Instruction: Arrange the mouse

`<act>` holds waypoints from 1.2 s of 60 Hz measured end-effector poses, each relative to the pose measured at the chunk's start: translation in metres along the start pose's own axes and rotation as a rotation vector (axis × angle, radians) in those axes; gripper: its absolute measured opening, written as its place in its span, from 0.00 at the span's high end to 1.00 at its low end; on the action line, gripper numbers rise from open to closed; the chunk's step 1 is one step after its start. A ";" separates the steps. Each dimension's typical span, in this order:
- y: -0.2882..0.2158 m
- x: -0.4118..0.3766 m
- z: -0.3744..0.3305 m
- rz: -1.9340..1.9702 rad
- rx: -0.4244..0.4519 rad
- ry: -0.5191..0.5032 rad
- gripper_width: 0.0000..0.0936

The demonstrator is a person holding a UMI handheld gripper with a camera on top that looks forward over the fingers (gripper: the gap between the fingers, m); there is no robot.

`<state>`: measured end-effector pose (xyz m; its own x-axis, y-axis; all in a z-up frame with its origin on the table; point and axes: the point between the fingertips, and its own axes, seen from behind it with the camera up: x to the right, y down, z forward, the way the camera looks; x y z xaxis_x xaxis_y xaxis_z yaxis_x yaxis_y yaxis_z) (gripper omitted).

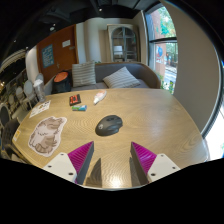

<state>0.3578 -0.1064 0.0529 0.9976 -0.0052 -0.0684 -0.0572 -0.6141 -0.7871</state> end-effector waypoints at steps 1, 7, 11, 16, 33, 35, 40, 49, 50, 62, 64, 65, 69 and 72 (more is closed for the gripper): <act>-0.001 -0.002 0.008 0.004 -0.005 -0.014 0.20; 0.001 -0.008 0.050 0.004 -0.047 -0.048 0.20; -0.004 -0.010 0.073 -0.001 -0.060 -0.053 0.20; -0.018 -0.015 0.099 0.006 -0.049 -0.061 0.20; -0.060 -0.032 0.168 0.053 -0.039 0.002 0.19; -0.064 -0.035 0.173 0.051 -0.039 0.005 0.19; -0.058 -0.039 0.185 0.025 -0.057 0.048 0.23; -0.052 -0.027 0.185 0.014 -0.068 0.171 0.47; -0.056 -0.026 0.182 0.023 -0.051 0.180 0.51; -0.095 -0.079 0.131 -0.033 0.096 0.207 0.63; -0.104 -0.105 0.116 -0.014 0.129 0.174 0.63; -0.108 -0.119 0.109 -0.009 0.141 0.160 0.63; -0.113 -0.173 0.089 -0.009 0.157 0.123 0.63; -0.109 -0.217 0.083 -0.008 0.160 0.097 0.63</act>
<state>0.1448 0.0273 0.1029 0.9966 -0.0818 -0.0079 -0.0465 -0.4815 -0.8752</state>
